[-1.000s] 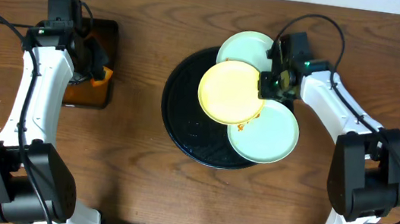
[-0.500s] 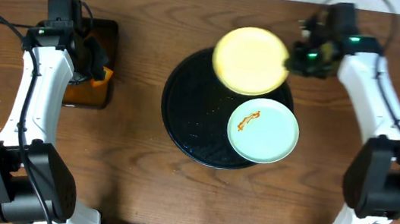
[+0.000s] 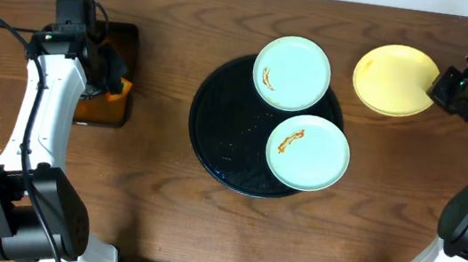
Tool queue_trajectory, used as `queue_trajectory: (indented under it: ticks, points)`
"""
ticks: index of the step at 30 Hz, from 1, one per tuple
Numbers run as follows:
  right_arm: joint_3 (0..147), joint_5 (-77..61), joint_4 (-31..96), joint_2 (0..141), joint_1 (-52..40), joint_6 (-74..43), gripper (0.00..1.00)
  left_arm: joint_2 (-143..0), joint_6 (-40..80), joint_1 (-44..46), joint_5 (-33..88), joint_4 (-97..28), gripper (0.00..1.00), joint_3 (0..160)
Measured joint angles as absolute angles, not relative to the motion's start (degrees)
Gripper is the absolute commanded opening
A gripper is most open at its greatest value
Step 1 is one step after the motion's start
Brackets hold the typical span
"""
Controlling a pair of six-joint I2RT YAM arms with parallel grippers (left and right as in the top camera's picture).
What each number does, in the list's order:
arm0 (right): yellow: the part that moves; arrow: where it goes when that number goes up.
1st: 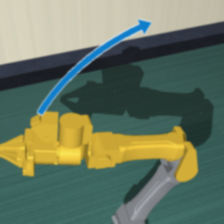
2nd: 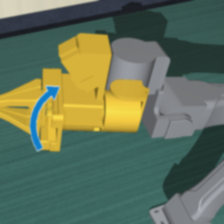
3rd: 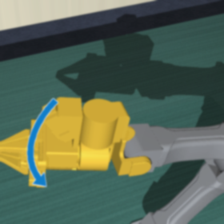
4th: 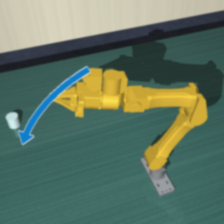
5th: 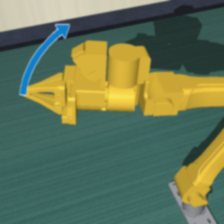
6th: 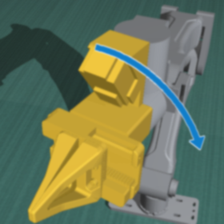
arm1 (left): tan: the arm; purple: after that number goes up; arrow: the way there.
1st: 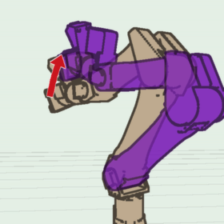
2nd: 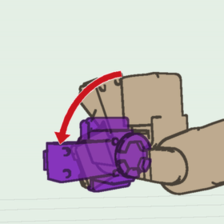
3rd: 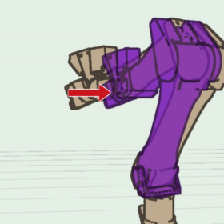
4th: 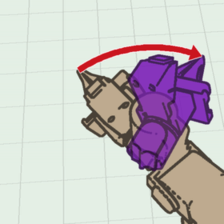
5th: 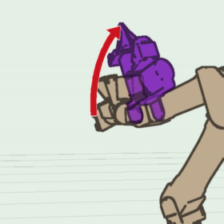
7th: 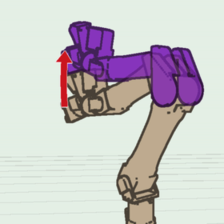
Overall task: Clean dirty plates on tray and stack at the side
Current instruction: 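Carry the yellow plate right and set it on the table beside the tray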
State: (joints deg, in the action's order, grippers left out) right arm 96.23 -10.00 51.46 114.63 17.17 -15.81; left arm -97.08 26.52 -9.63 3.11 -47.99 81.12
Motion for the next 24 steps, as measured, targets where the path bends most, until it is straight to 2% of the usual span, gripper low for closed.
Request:
queue_trajectory:
  ticks: [2,11,15,17,24]
  points:
    - [95.98,-9.98,51.90,114.63,17.06,-16.08,0.77,-97.08,26.55,-9.63,3.11,-47.99,0.08,81.12]
    - [95.88,-17.26,51.79,114.63,13.23,-13.02,0.80,-97.08,26.52,-9.63,3.14,-47.92,0.08,81.12]
    - [95.88,-20.08,51.42,114.63,6.87,-11.84,0.80,-97.08,26.52,-9.63,3.11,-47.72,0.08,81.12]
    - [95.85,-19.62,50.09,114.63,2.07,-12.67,0.85,-97.08,26.52,-9.63,3.11,-47.70,0.08,81.12]
    - [95.83,-9.17,43.83,116.71,-11.14,-21.89,0.84,-97.08,26.52,-9.63,3.11,-47.83,0.08,81.12]
